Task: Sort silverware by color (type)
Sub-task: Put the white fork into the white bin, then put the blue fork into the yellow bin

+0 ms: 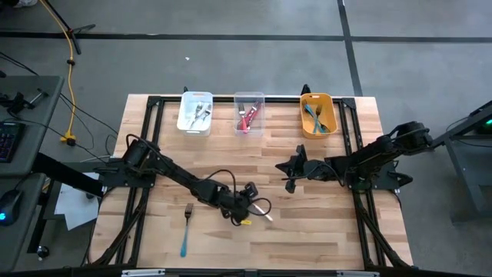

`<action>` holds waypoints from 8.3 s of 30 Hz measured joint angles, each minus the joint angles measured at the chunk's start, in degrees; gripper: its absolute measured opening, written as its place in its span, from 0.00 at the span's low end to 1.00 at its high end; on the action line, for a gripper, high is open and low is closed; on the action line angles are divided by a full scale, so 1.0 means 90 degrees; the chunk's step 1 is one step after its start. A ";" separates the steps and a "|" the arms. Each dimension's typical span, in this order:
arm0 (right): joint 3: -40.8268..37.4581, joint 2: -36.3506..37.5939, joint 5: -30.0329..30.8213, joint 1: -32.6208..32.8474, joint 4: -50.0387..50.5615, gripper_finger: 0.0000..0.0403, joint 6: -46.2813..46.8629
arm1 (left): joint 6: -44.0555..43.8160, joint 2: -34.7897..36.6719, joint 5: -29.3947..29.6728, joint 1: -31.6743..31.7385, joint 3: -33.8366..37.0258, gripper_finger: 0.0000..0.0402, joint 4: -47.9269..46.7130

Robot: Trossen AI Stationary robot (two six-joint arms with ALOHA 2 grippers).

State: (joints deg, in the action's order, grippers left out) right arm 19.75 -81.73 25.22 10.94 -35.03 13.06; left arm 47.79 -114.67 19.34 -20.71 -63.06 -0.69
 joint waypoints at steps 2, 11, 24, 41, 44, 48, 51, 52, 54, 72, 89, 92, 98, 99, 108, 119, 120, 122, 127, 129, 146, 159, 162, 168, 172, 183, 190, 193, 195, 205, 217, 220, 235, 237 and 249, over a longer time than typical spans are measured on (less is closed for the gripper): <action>0.0000 0.0000 -0.0006 0.0000 0.0002 0.00 0.0000 | -0.0426 0.0118 0.0034 0.0039 0.0004 0.00 -0.0421; 0.0000 0.0000 -0.0015 0.0000 0.0076 0.00 0.0065 | -0.2651 0.1527 0.0503 0.0691 0.1110 0.00 -0.0973; 0.0000 0.0002 -0.0013 0.0000 0.0007 0.00 0.0117 | -0.6401 0.5517 0.1527 0.2791 0.2765 0.00 -0.3330; 0.0000 0.0002 0.0001 0.0012 0.0016 0.00 0.0287 | -0.5397 0.4728 -0.0827 0.6871 0.2398 0.00 -0.2497; 0.0000 0.0002 0.0006 0.0037 0.0018 0.00 0.0284 | -0.5195 0.4332 -0.0980 0.7096 0.2398 0.00 -0.2344; 0.0000 0.0002 0.0006 0.0095 0.0022 0.00 0.0277 | -0.5075 0.3930 -0.0994 0.7191 0.2401 0.00 -0.2212; 0.0000 0.0002 0.0006 0.0122 0.0024 0.00 0.0272 | -0.5067 0.3754 -0.0996 0.7187 0.2401 0.00 -0.2065; 0.0000 0.0002 0.0006 0.0125 0.0024 0.00 0.0272 | -0.5061 0.3741 -0.0998 0.7173 0.2401 0.00 -0.2032; 0.0000 0.0002 0.0006 0.0125 0.0024 0.00 0.0279 | -0.5044 0.3742 -0.0996 0.7148 0.2401 0.02 -0.1955; 0.0000 0.0002 -0.0004 0.0081 0.0058 0.00 -0.0123 | -0.4782 0.4703 -0.0758 0.6273 0.2401 0.15 -0.2125; 0.0000 0.0002 -0.0165 -0.0346 0.0053 0.00 -0.0717 | -0.6785 0.5420 -0.0156 0.2256 0.2403 0.00 -0.3639; 0.0000 0.0002 -0.0178 -0.0403 0.0049 0.00 -0.0787 | -0.7612 0.5398 -0.0065 0.1488 0.2434 0.00 -0.3751; 0.0000 0.0002 -0.0183 -0.0504 0.0049 0.00 -0.0849 | -0.9400 0.5278 0.0082 0.0124 0.2466 0.00 -0.3999; 0.0000 0.0002 -0.0183 -0.0510 0.0049 0.00 -0.0870 | -0.9733 0.5216 0.0128 -0.0079 0.2466 0.00 -0.4048; 0.0000 0.0003 -0.0191 -0.0510 0.0053 0.00 -0.0953 | -1.2440 0.4139 0.0007 -0.1584 0.2428 0.01 -0.4156; 0.0000 0.0004 -0.0198 -0.0510 0.0053 0.00 -0.0957 | -1.3791 0.2496 -0.0258 -0.2476 0.1288 0.17 -0.4530; 0.0000 0.0004 -0.0198 -0.0510 0.0053 0.00 -0.0957 | -1.3792 0.2410 -0.0255 -0.2482 0.1125 0.19 -0.4795; 0.0000 0.0003 -0.0200 -0.0510 0.0053 0.00 -0.0951 | -1.3804 0.2267 -0.0256 -0.2476 0.0806 0.23 -0.5354; 0.0000 0.0002 -0.0202 -0.0508 0.0055 0.00 -0.0883 | -1.4552 0.2040 -0.0757 -0.2554 0.0237 0.33 -0.6009; 0.0000 0.0003 -0.0204 -0.0505 0.0056 0.00 -0.0819 | -1.5136 0.1987 -0.1132 -0.2635 0.0162 0.36 -0.5975; 0.0000 0.0005 -0.0205 -0.0505 0.0158 0.00 -0.0646 | -1.6759 0.1984 -0.1116 -0.3050 0.0891 0.40 -0.4881; 0.0000 0.0005 -0.0202 -0.0505 0.0153 0.00 -0.0576 | -1.5919 0.2015 -0.0904 -0.2878 0.1434 0.34 -0.4329; 0.0000 0.0005 -0.0203 -0.0505 0.0153 0.00 -0.0430 | -1.5362 0.2015 -0.0924 -0.2874 0.1442 0.24 -0.4338; 0.0000 0.0005 -0.0202 -0.0505 0.0153 0.00 -0.0304 | -1.4249 0.2008 -0.0557 -0.2885 0.1460 0.02 -0.4288; 0.0000 0.0005 -0.0205 -0.0505 0.0153 0.00 -0.0159 | -1.3659 0.1996 -0.0269 -0.2848 0.1470 0.02 -0.4157; 0.0002 -0.0095 -0.0139 -0.0005 -0.0199 0.00 -0.0154 | -1.1437 0.2100 0.1338 -0.2171 0.2523 0.01 -0.0674; 0.0010 -0.0654 -0.0137 0.0310 -0.1206 0.00 -0.0485 | -0.8807 0.2110 0.1640 -0.1229 0.3362 0.00 0.2878; 0.0007 -0.0907 -0.0133 0.0313 -0.1433 0.00 -0.0449 | -0.7919 0.2110 0.1420 -0.0848 0.3693 0.00 0.4286; 0.0007 -0.1061 -0.0130 0.0311 -0.1624 0.00 -0.0452 | -0.7406 0.2110 0.1330 -0.0625 0.3843 0.00 0.5003; 0.0417 -0.1903 -0.0478 0.0347 -0.2873 0.04 -0.0454 | -0.5529 0.2114 0.0444 0.0334 0.4045 0.00 0.7724; 0.2303 -0.2532 -0.0487 0.0345 -0.2892 0.42 -0.0864 | -0.5181 0.2117 -0.0509 0.0809 0.4012 0.00 0.8704; 0.2565 -0.2538 -0.0773 0.0310 -0.2779 0.45 -0.1062 | -0.5090 0.2117 -0.0538 0.0809 0.4011 0.00 0.8741; 0.3172 -0.2800 -0.1557 0.0158 -0.2402 0.20 -0.1180 | -0.5068 0.2117 -0.0600 0.0806 0.3975 0.00 0.9068; 0.3172 -0.2800 -0.1571 0.0158 -0.2412 0.12 -0.1194 | -0.5061 0.2117 -0.0598 0.0806 0.3952 0.00 0.9056; 0.3172 -0.2792 -0.1223 0.0158 -0.2179 0.01 -0.1192 | -0.4954 0.2105 -0.0749 0.0806 0.3948 0.08 0.8996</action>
State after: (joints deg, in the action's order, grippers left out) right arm 48.29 -106.86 14.21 12.36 -54.64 2.33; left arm 3.20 -95.72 12.60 -13.45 -27.53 80.27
